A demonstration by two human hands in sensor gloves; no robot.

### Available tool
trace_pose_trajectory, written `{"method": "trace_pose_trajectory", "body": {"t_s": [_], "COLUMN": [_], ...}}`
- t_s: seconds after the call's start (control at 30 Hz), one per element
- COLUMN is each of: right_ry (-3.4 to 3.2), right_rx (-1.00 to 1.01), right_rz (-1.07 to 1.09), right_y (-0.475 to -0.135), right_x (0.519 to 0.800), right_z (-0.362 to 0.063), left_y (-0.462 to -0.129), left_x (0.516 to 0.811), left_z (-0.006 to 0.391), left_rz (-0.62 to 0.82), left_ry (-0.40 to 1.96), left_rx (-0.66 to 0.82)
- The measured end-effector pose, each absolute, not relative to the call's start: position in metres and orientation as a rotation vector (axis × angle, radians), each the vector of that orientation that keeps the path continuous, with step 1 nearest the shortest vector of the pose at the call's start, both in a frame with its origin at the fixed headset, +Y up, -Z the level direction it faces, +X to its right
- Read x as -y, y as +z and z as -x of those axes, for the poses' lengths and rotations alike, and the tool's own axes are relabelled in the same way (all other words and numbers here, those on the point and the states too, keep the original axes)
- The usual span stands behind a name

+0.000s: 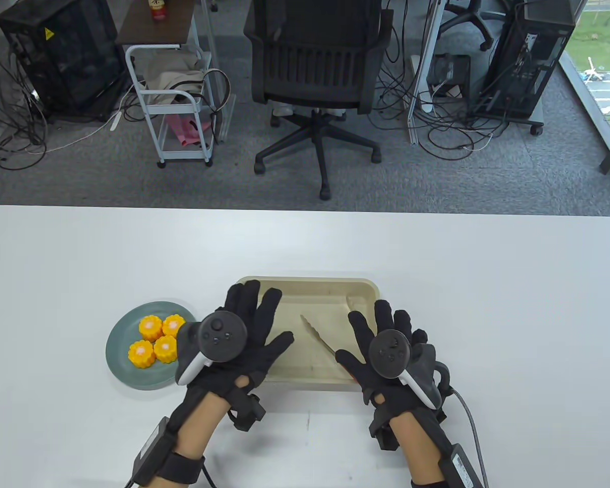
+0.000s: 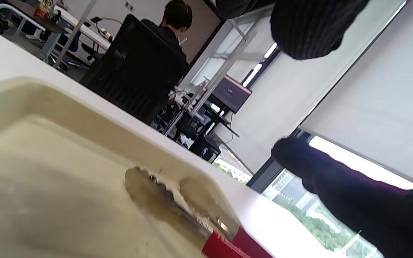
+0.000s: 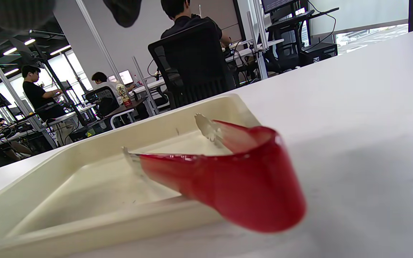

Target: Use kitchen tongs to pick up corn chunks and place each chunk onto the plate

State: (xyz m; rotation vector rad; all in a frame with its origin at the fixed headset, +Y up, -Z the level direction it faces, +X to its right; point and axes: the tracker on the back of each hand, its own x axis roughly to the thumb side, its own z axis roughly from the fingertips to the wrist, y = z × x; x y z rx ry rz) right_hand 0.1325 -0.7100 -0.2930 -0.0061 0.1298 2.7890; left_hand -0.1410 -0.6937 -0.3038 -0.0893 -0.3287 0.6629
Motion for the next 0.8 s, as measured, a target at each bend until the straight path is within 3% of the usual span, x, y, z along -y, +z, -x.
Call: {"method": "trace_pose_trajectory", "body": {"t_s": [0.13, 0.2, 0.8], "right_ry": [2.79, 2.798, 2.809], "right_rx": [-0.142, -0.147, -0.132], "right_rz": [0.003, 0.003, -0.013], "right_y": [-0.293, -0.293, -0.292], "right_x": [0.712, 0.712, 0.711], "right_z": [-0.131, -0.129, -0.126], "left_y": [-0.306, -0.306, -0.309], "left_x": [0.72, 0.727, 0.724], "left_z": [0.138, 0.139, 0.143], "left_rz": [0.232, 0.231, 0.209], "left_ry": [0.625, 0.651, 0.691], "left_rx": [0.306, 0.302, 0.284]}}
